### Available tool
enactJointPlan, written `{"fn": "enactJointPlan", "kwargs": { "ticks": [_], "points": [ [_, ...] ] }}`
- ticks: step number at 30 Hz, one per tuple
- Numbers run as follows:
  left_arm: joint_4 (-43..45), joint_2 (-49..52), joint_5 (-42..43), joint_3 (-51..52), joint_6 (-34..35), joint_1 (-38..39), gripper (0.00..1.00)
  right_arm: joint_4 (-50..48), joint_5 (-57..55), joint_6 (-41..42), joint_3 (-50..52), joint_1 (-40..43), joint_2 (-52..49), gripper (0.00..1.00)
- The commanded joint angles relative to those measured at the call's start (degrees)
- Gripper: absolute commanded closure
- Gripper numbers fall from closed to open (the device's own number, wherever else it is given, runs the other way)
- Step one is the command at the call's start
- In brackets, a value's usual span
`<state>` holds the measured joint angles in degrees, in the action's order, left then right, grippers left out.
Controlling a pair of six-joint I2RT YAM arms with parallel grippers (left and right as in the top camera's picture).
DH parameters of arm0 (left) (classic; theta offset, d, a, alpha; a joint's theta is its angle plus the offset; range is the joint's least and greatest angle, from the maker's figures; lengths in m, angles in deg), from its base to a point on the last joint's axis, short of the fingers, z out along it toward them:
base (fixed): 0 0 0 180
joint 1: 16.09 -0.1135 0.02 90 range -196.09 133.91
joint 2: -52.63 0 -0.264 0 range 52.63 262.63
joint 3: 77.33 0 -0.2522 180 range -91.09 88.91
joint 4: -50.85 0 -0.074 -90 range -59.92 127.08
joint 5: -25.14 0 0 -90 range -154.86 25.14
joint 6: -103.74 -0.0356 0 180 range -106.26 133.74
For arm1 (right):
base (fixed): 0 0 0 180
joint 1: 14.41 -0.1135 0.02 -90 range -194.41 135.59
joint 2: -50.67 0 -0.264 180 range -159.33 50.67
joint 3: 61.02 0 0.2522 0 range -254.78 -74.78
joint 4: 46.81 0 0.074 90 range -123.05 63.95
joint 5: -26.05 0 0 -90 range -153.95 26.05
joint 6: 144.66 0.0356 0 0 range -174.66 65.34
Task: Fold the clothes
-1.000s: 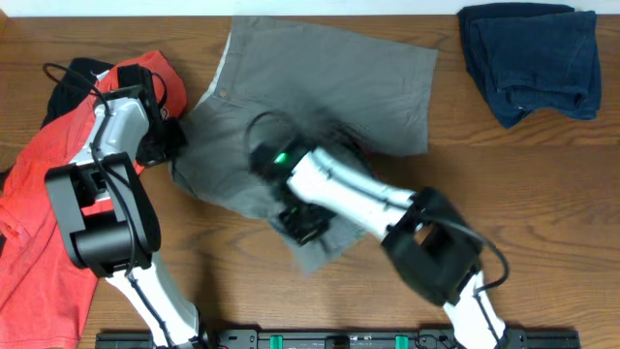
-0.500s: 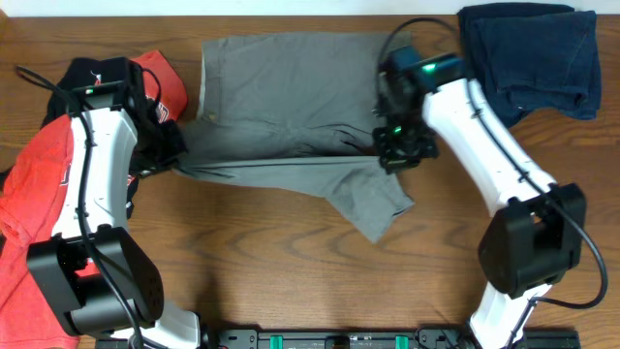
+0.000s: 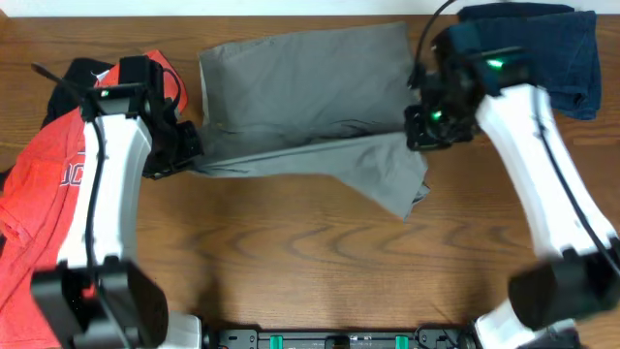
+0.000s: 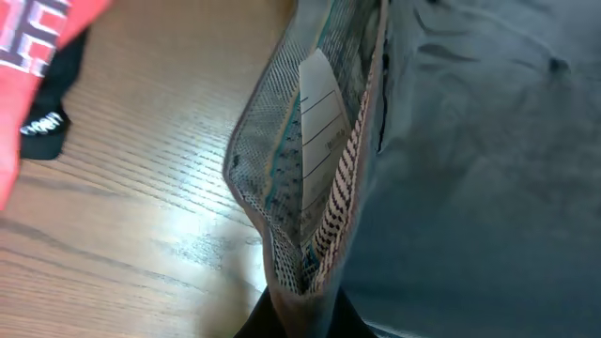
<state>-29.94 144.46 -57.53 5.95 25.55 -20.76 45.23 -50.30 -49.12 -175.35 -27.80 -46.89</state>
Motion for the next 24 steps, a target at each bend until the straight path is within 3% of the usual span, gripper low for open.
{"fn": "enactJointPlan", "kwargs": {
  "ticks": [1,14,19,24],
  "points": [
    [-0.2,-6.0,-6.4,-0.7,-0.1,-0.6,0.94,0.0,-7.0,-0.5,-2.6,2.3,8.4,0.99],
    [-5.5,-17.5,-6.4,-0.7,-0.1,-0.6,0.94,10.1,-11.4,-0.1,-2.6,2.3,24.2,0.99],
    [-5.9,-17.1,-6.5,-0.5,-0.1,-0.6,0.94,7.8,-13.8,-0.8,-2.4,2.3,22.9,0.99],
    [-3.5,-15.8,-8.0,-0.5,0.0,-0.6,0.94,0.3,-13.9,-3.6,-2.4,2.3,15.4,0.99]
  ]
}}
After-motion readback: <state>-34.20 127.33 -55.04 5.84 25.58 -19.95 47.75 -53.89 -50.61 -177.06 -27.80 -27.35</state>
